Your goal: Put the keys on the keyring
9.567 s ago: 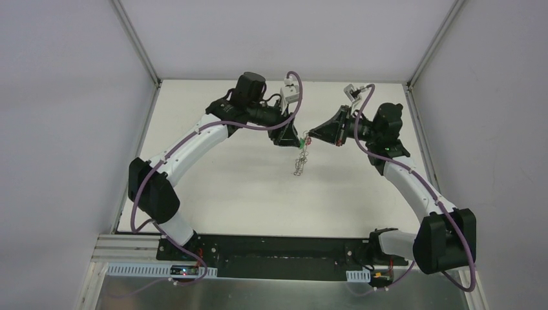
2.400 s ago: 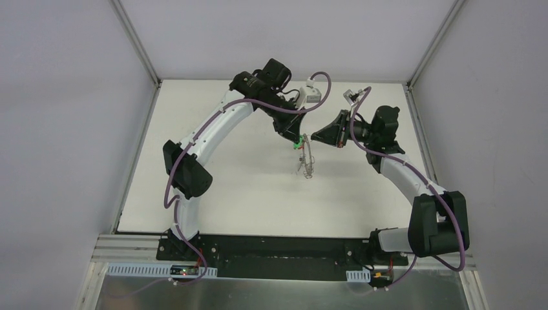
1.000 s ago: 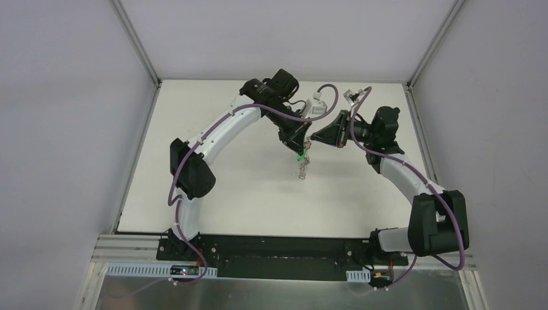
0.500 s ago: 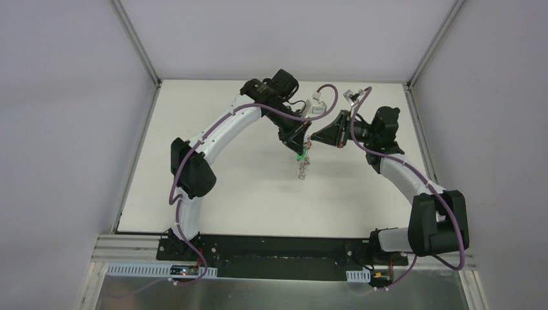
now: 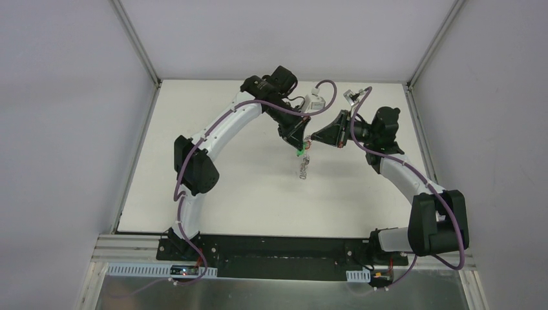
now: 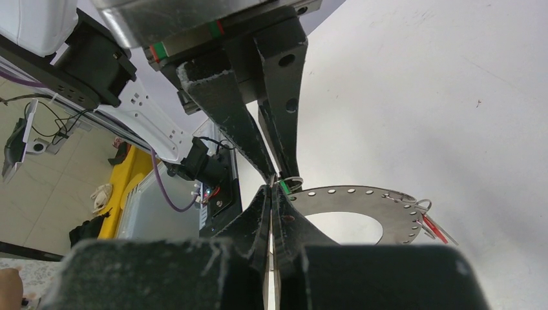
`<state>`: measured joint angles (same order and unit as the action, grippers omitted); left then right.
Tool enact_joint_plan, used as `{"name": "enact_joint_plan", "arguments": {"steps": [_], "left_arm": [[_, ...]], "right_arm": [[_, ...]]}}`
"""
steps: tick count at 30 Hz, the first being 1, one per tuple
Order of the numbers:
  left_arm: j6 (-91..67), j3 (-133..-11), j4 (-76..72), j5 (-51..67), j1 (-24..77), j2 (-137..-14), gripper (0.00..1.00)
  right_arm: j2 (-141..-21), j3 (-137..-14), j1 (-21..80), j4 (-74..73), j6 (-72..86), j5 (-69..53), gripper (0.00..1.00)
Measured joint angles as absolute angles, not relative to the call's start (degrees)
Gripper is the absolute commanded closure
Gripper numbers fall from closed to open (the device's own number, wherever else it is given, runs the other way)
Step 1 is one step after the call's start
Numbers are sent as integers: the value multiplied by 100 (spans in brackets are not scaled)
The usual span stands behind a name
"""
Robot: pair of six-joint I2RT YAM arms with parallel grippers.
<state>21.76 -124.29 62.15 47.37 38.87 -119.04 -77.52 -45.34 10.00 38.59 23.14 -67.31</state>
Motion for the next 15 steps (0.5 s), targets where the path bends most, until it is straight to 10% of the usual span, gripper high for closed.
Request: {"name": "enact_joint_plan", "arguments": {"steps": [15], "left_arm": [[2257,-12551,6278,4733,3776,-11904,100]], "right_arm": [[-7806,-4530,1000,3881,2335,-6731,100]]}}
